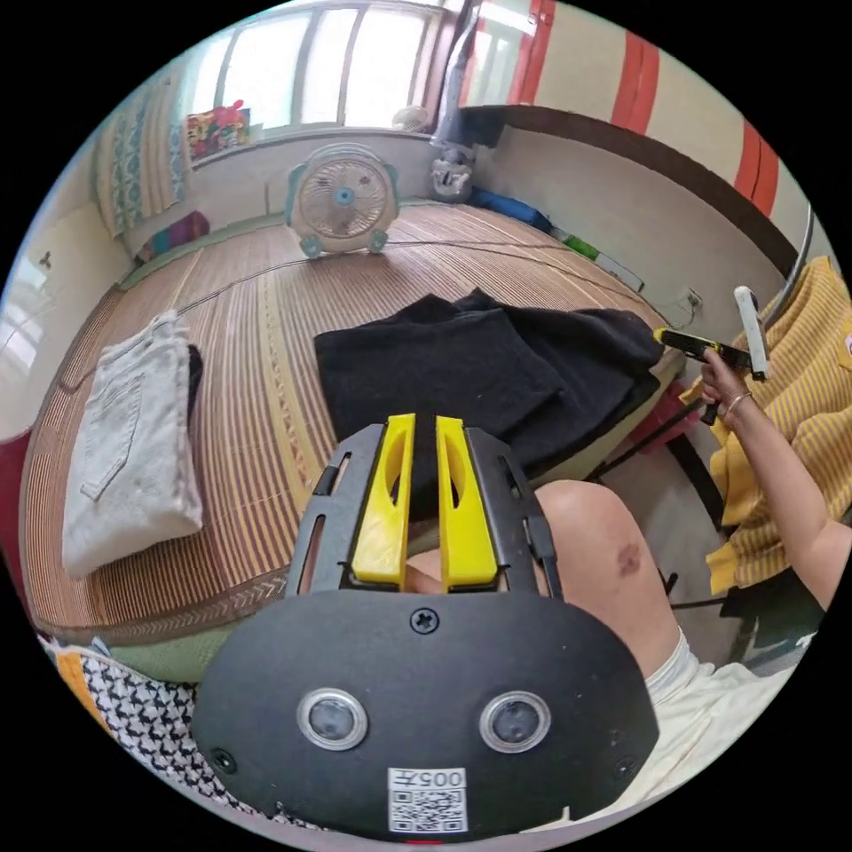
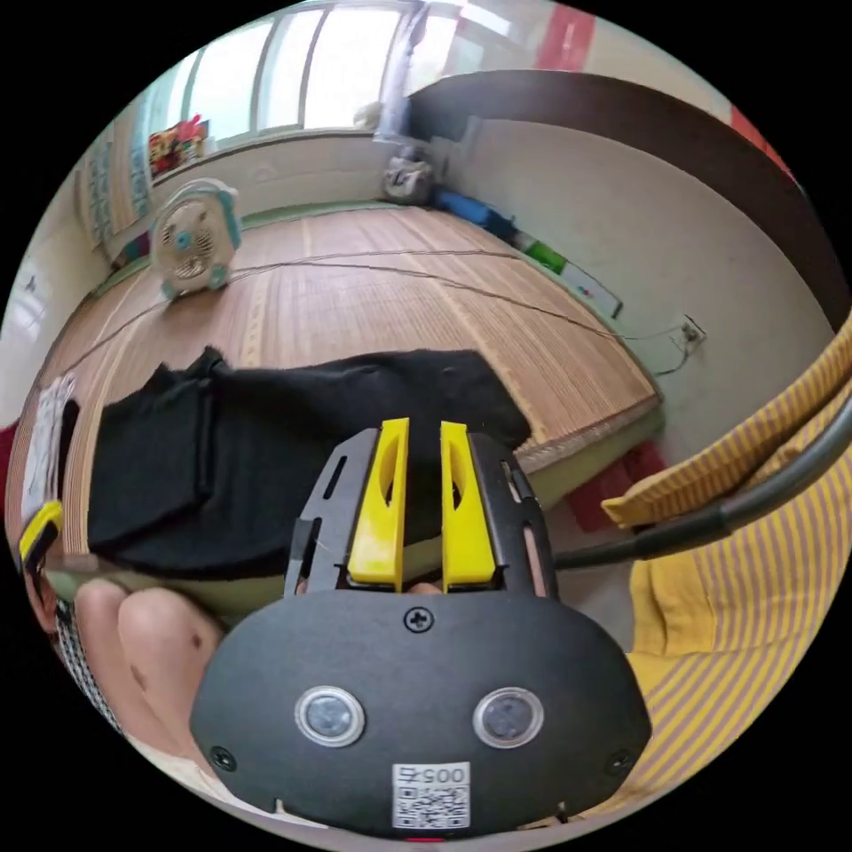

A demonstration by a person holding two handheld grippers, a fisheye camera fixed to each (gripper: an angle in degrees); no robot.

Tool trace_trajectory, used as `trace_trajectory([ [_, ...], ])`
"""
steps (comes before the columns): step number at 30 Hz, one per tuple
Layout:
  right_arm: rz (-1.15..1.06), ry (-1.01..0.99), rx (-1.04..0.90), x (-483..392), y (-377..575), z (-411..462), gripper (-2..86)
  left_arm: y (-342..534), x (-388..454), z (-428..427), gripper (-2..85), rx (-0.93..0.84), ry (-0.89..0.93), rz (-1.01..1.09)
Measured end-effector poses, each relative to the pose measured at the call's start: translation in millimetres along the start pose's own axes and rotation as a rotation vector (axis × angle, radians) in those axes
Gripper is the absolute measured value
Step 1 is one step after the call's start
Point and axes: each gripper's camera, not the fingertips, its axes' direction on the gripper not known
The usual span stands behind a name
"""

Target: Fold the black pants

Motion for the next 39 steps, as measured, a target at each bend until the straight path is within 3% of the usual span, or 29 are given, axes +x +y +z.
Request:
trace_trajectory([
  [6,-0.172,-0.050,-0.130,-92,28,57,5.3,-43,81,60,8.2,-0.070,0.083,0.185],
  [18,-0.157,-0.139,-0.200,-101,36,100,5.6,-80,153,162,12.6,-0.062,0.125,0.169],
  [21,-0.136,-0.164,-0.179,-98,40,102,5.3,-77,167,181,12.4,-0.108,0.036,0.206],
  [39,-0.171,-0.156,-0.184,-104,38,107,5.9,-54,163,176,7.1,-0.091,0.017,0.274],
])
